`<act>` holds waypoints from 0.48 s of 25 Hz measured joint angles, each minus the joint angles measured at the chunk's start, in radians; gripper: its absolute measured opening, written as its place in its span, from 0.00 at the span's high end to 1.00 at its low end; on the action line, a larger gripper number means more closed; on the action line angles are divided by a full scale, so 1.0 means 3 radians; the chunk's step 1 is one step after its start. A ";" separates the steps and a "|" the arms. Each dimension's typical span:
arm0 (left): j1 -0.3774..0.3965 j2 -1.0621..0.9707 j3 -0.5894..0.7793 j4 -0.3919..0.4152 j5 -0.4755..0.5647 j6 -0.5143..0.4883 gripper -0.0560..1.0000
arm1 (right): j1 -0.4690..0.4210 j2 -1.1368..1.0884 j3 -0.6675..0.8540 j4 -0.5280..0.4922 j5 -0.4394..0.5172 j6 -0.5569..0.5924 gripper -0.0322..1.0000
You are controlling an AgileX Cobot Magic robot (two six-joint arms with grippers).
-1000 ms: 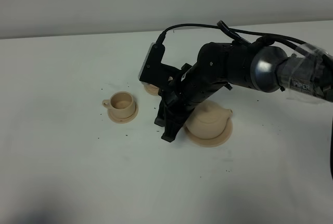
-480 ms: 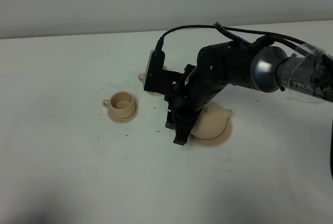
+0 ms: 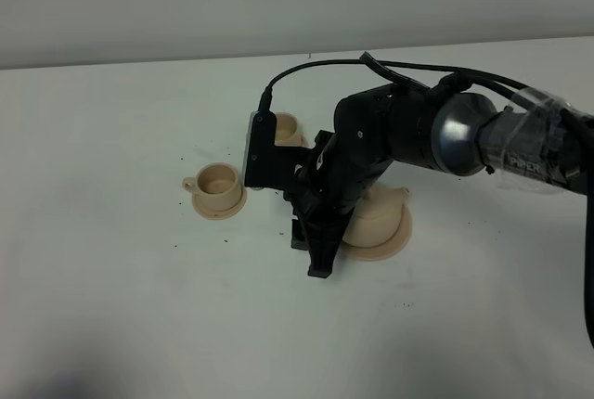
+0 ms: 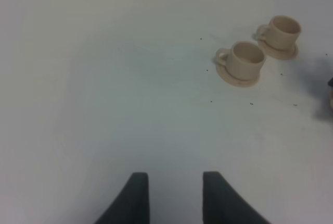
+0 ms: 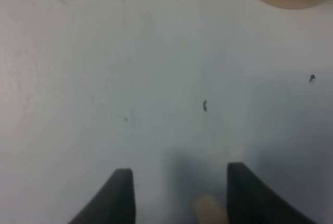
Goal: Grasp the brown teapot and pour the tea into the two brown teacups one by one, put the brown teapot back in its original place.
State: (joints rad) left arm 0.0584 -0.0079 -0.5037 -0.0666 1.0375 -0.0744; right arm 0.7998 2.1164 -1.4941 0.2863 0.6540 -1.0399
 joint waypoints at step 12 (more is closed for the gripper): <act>0.0000 0.0000 0.0000 -0.0003 0.0000 0.0000 0.69 | 0.0028 0.0000 -0.0016 -0.0320 0.0204 0.0232 0.57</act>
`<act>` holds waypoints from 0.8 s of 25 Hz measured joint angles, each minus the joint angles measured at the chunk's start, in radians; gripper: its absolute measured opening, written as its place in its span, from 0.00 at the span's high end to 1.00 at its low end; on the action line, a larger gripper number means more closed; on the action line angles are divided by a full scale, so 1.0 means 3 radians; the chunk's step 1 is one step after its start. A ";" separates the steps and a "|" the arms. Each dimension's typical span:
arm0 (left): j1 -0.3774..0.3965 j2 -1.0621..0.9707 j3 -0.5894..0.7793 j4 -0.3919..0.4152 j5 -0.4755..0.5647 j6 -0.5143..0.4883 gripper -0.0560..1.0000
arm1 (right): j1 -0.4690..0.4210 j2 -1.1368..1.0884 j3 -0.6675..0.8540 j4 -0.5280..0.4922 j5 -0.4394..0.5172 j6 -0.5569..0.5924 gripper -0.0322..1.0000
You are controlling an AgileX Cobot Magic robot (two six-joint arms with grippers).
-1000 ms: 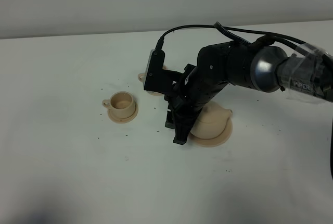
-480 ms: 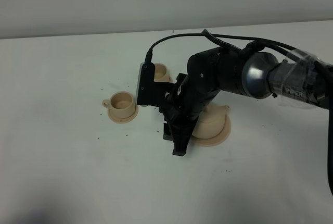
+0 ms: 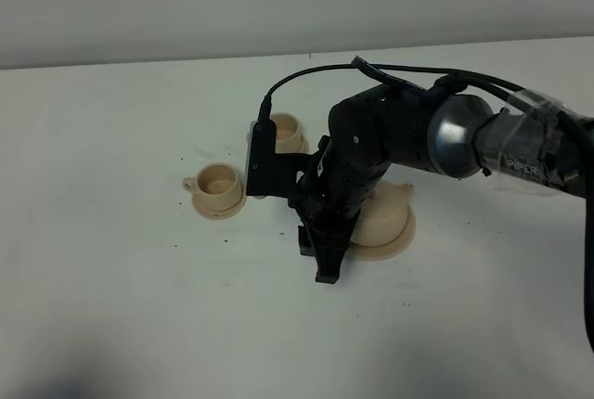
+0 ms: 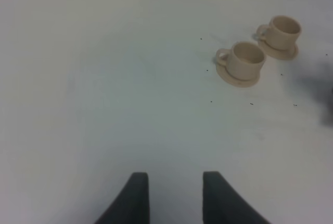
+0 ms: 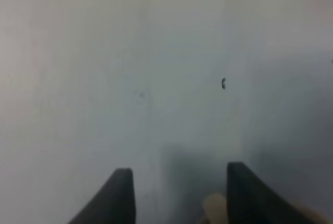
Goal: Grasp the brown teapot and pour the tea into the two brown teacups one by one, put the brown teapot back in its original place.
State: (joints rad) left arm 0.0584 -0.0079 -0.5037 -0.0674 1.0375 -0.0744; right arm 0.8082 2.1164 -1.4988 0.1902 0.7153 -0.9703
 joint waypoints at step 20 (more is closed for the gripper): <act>0.0000 0.0000 0.0000 0.0000 0.0000 0.0003 0.69 | 0.0000 0.0000 -0.0004 -0.0013 0.0472 0.0165 0.57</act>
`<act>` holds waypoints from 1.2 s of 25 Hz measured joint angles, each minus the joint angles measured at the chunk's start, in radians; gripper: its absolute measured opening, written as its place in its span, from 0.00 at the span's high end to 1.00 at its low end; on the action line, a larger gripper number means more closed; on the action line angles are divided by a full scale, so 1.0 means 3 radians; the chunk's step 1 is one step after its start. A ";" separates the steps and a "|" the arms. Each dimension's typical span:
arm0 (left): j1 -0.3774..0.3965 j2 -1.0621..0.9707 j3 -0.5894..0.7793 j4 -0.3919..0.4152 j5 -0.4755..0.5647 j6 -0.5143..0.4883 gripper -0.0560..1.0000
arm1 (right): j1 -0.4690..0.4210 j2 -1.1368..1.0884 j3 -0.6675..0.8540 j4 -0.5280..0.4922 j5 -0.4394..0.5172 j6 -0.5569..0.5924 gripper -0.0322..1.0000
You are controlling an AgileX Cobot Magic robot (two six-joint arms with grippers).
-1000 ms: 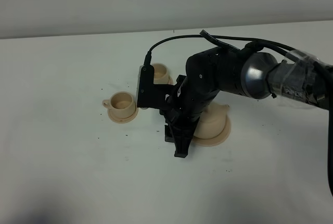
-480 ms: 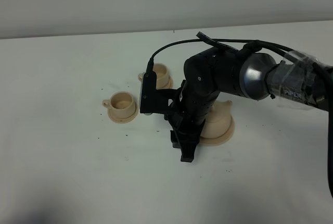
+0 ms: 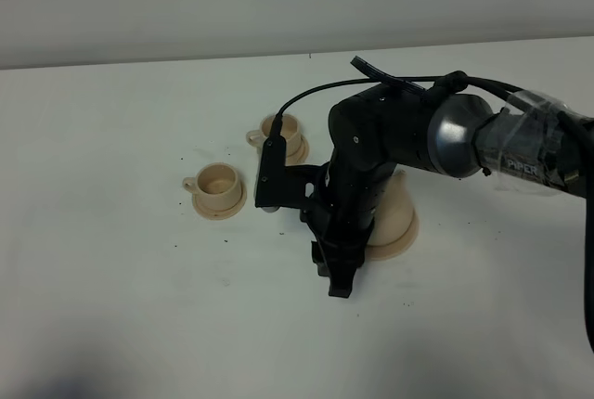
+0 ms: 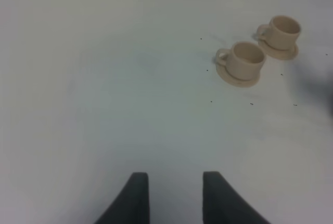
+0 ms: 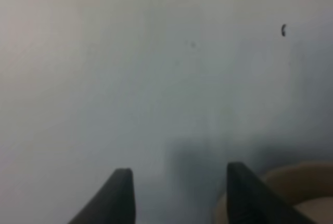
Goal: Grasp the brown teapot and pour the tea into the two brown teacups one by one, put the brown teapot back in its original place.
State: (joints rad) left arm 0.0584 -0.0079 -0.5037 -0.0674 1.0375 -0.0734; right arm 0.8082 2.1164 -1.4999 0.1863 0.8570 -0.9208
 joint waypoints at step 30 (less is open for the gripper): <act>0.0000 0.0000 0.0000 0.0000 0.0000 0.0000 0.69 | -0.0003 0.0000 0.0000 -0.0501 0.0556 0.0304 0.59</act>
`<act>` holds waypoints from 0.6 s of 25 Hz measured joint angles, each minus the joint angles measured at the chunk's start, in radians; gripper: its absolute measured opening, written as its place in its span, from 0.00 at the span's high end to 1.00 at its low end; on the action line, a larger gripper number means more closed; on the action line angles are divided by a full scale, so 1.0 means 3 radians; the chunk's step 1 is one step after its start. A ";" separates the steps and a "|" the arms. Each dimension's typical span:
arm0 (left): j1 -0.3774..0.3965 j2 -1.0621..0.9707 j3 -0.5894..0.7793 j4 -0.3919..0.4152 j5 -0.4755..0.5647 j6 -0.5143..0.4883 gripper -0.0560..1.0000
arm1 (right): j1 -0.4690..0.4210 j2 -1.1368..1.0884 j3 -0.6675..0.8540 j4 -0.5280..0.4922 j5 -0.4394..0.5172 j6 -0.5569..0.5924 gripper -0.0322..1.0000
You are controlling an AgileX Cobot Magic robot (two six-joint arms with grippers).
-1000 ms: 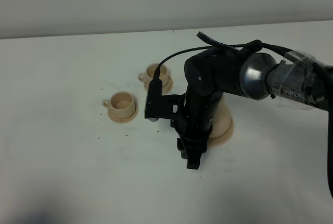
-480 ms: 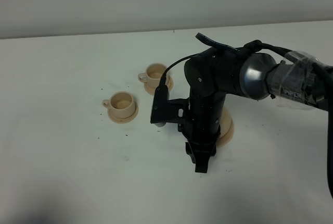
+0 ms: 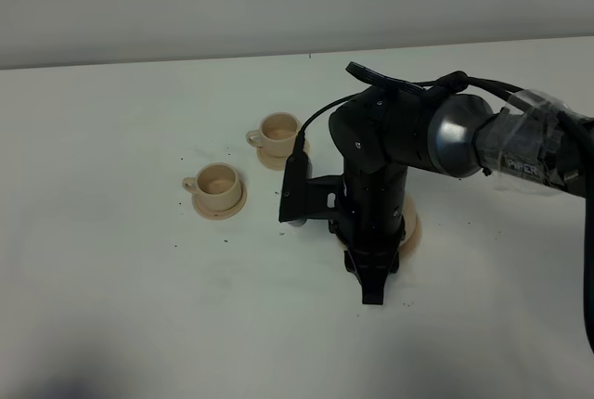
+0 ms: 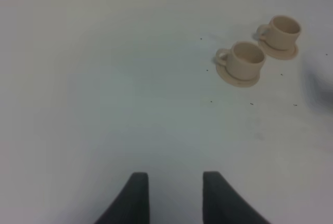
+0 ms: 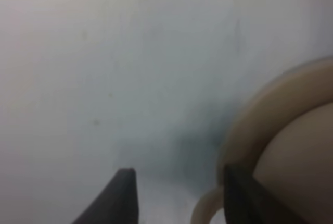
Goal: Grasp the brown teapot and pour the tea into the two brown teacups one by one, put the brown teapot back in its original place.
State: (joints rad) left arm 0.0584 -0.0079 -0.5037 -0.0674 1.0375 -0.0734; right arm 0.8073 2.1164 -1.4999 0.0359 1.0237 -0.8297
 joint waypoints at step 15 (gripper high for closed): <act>0.0000 0.0000 0.0000 0.0000 0.0000 0.0000 0.69 | -0.0006 0.0000 0.0000 -0.0028 0.0134 -0.0002 0.59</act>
State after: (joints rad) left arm 0.0584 -0.0079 -0.5037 -0.0674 1.0375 -0.0734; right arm 0.8055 2.1164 -1.4999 0.0277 1.0639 -0.8303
